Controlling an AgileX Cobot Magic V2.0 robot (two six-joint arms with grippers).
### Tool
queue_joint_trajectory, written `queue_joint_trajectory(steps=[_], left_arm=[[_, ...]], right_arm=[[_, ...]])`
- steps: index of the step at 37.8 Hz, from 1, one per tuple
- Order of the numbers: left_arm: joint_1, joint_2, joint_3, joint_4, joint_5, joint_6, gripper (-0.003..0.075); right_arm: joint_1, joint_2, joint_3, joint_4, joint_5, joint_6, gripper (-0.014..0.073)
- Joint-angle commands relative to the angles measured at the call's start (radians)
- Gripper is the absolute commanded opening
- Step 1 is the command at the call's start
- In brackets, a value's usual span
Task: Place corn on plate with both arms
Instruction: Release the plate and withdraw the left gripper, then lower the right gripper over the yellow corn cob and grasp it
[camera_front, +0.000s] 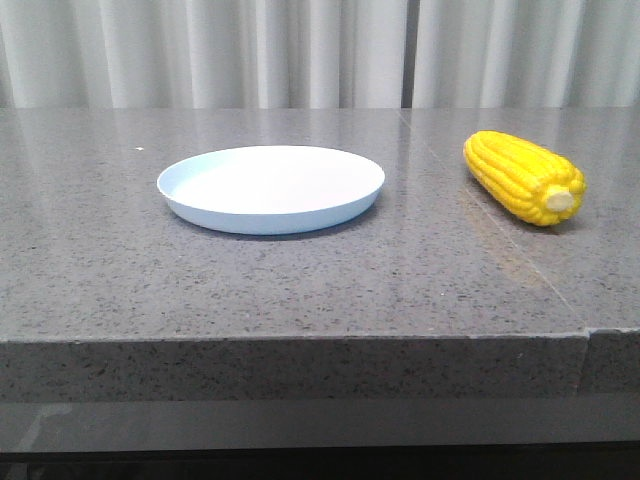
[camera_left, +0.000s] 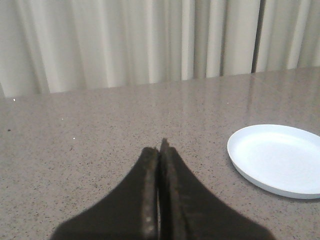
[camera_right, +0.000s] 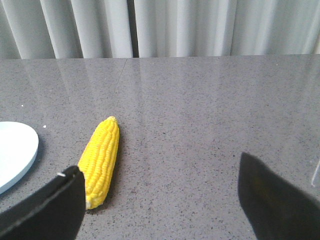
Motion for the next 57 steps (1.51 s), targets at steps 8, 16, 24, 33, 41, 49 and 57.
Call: queue_joint_trajectory(steps=[8, 16, 24, 33, 41, 49, 57], left_arm=[[0.001, -0.150, 0.018, -0.008, -0.005, 0.010, -0.0020], [0.001, -0.152, 0.018, -0.008, -0.005, 0.010, -0.0020], [0.001, -0.152, 0.018, -0.008, -0.005, 0.010, -0.0020], [0.001, -0.152, 0.018, -0.008, -0.005, 0.010, -0.0020], [0.001, -0.152, 0.018, -0.008, -0.005, 0.010, -0.0020], [0.001, -0.152, 0.018, -0.008, -0.005, 0.010, -0.0020], [0.001, -0.152, 0.018, -0.008, -0.005, 0.010, -0.0020]], right_arm=[[-0.008, 0.013, -0.034, -0.007, -0.085, -0.011, 0.0643], [-0.008, 0.071, -0.052, 0.043, -0.083, -0.011, 0.0643], [-0.005, 0.346, -0.197, 0.055, -0.013, -0.011, 0.0643], [0.051, 0.664, -0.401, 0.113, 0.135, -0.011, 0.0643], [0.158, 0.902, -0.544, 0.134, 0.180, -0.011, 0.0643], [0.186, 1.089, -0.653, 0.161, 0.208, -0.011, 0.0643], [0.186, 1.204, -0.695, 0.166, 0.207, -0.011, 0.0634]])
